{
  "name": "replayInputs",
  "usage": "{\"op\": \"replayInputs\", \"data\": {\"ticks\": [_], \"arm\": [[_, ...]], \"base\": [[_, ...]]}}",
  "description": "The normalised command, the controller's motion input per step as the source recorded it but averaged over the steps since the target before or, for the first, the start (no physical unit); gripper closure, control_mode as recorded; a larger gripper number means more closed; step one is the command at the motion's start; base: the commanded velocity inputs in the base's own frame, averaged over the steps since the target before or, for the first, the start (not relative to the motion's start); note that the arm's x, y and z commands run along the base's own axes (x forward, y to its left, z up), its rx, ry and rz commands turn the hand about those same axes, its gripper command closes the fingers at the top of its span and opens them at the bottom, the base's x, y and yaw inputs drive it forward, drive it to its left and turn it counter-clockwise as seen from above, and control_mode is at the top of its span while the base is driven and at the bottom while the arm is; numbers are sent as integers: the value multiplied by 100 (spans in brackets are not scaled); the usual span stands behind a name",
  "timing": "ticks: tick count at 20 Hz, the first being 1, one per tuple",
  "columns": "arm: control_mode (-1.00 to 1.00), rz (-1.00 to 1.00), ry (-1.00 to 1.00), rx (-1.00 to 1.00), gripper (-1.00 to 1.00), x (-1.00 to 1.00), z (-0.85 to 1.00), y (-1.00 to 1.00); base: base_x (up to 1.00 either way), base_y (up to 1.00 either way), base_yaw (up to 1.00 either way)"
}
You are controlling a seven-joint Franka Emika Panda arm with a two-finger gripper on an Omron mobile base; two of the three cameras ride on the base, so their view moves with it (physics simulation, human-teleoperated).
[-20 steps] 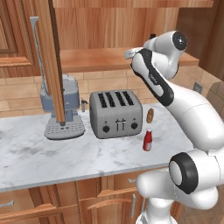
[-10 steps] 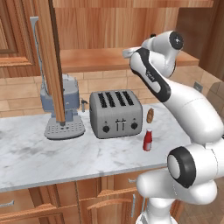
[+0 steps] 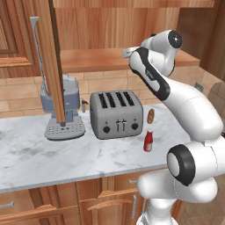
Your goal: Pick the ketchup and shaker from the counter and place them in the cabinet.
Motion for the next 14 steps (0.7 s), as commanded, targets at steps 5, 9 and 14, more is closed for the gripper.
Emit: {"op": "replayInputs", "data": {"ticks": [5,9,14], "arm": [[-100,0,6,0,100,1,-2,7],[-100,1,6,0,100,9,-1,3],[-100,1,0,-4,100,17,0,0]], "base": [[0,0,0],[0,0,0],[0,0,0]]}}
